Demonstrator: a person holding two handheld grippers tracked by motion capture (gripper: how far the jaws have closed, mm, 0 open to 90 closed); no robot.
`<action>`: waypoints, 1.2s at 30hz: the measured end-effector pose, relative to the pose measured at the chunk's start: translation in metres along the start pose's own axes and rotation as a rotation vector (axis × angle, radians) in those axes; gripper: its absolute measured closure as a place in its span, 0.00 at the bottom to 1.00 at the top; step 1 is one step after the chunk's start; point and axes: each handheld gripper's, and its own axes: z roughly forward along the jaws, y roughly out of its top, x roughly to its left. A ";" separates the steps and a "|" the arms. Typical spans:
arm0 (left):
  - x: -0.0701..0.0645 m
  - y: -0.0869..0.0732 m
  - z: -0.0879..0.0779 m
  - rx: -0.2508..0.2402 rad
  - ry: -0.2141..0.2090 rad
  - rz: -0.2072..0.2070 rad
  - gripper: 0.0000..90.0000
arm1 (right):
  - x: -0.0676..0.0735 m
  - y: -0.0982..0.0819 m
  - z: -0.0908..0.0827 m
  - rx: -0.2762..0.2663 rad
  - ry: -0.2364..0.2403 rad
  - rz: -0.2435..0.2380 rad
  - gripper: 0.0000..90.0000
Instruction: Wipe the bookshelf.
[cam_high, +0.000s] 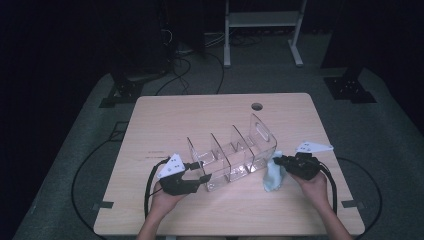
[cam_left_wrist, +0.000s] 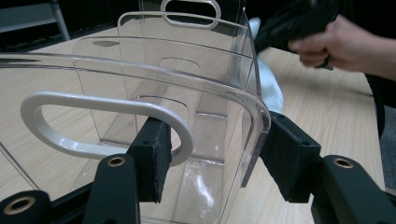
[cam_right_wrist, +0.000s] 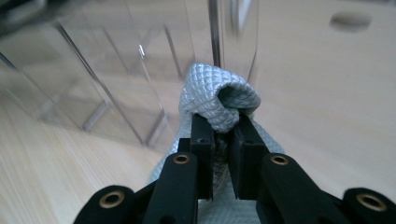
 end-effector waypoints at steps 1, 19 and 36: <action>0.000 0.000 0.000 0.000 0.000 0.000 0.50 | 0.001 0.004 -0.003 -0.007 -0.002 -0.006 0.90; -0.001 0.000 -0.001 0.008 -0.004 0.016 0.51 | -0.006 -0.010 0.012 0.022 -0.006 0.045 0.90; -0.002 -0.001 -0.001 0.008 -0.005 0.011 0.51 | -0.004 -0.009 0.016 0.015 -0.003 0.055 0.90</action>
